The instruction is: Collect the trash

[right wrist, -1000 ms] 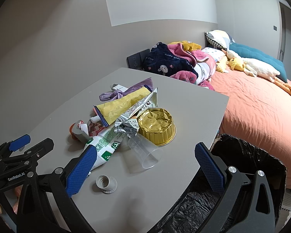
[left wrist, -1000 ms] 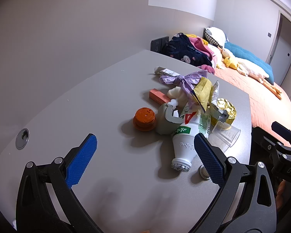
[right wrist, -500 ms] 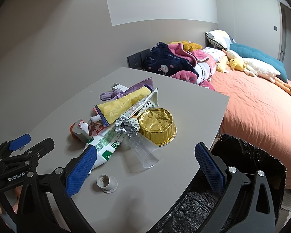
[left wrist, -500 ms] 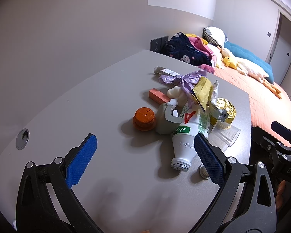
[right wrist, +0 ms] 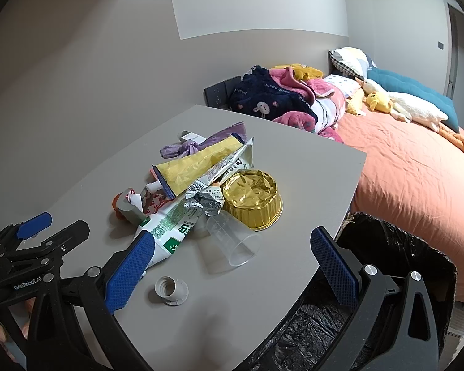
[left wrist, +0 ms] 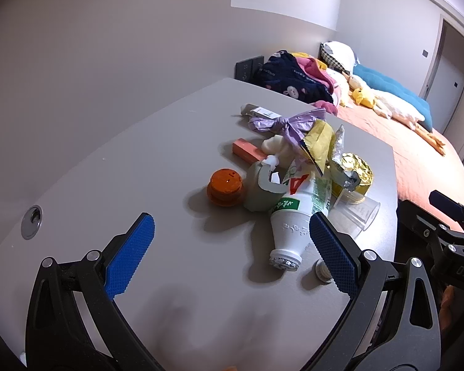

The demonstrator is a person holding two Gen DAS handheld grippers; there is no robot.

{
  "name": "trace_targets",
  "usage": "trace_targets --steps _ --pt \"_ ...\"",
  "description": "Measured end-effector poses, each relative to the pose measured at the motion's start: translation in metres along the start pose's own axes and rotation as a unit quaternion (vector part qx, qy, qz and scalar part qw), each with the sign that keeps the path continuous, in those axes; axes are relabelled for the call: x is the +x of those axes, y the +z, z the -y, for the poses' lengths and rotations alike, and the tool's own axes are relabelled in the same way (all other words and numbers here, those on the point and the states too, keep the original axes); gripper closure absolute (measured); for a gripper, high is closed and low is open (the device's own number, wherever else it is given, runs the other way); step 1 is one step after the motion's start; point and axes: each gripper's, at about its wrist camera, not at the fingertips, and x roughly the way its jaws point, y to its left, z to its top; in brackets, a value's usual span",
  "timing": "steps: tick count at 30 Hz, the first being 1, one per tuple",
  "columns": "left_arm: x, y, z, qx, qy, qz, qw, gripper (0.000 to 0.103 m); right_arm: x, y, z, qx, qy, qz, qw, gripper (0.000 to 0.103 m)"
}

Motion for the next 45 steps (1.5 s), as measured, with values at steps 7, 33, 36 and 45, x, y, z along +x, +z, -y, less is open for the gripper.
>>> trace_targets --steps 7,33,36,45 --pt "0.003 0.000 -0.004 -0.009 -0.007 -0.006 0.9999 0.006 0.003 -0.002 -0.001 -0.009 0.003 -0.003 1.000 0.003" --pt "0.048 0.015 0.001 0.006 -0.032 -0.024 0.9992 0.022 0.062 -0.005 0.006 -0.029 0.018 -0.047 0.998 0.024" --pt "0.056 0.017 0.004 0.014 -0.031 -0.029 0.9990 0.028 0.071 -0.007 0.008 -0.027 0.022 -0.055 0.998 0.026" --pt "0.066 0.024 0.020 0.044 -0.041 -0.023 0.9979 0.033 0.083 -0.008 0.011 -0.028 0.027 -0.064 0.997 0.038"
